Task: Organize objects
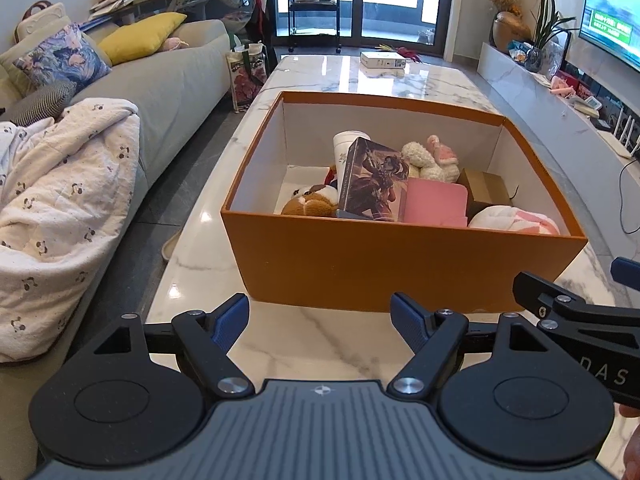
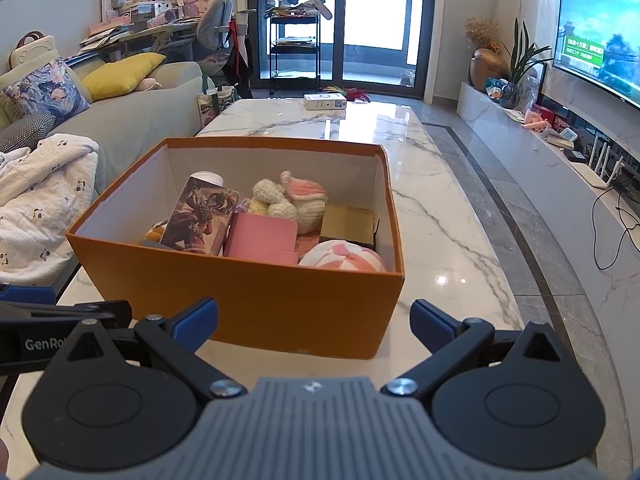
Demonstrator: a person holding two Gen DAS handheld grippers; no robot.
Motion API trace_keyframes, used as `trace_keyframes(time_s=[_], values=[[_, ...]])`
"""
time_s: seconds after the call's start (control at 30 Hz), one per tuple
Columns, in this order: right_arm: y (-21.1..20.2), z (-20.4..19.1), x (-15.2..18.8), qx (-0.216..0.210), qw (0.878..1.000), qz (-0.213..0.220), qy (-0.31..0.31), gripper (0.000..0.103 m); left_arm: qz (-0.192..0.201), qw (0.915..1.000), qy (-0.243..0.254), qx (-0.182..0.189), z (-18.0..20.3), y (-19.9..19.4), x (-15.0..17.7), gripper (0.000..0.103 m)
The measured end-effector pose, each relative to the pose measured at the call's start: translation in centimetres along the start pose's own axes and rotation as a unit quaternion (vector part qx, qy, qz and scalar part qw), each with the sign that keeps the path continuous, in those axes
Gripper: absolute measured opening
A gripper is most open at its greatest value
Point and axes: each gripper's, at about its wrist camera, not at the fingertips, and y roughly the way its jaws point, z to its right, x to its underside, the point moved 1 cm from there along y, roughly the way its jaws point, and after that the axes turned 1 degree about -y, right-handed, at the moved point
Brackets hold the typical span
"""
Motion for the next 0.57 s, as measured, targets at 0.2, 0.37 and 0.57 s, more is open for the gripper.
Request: trace_keyframes(time_s=[0.2,0.37,0.57], values=[[0.01,-0.06,-0.01,0.000,1.000,0.001,0.000,0.102,0.007,1.0000,0.003,-0.001,-0.21,-0.19,0.03,0.092],[0.05,-0.06,-0.04,0.000,1.000,0.001,0.000,0.102,0.004,0.9999,-0.004,0.009,-0.52,-0.07,0.03,0.092],[0.07,-0.02,-0.04,0.000,1.000,0.000,0.001,0.102,0.009,0.9999,0.003,0.003,-0.33,-0.15,0.15,0.092]])
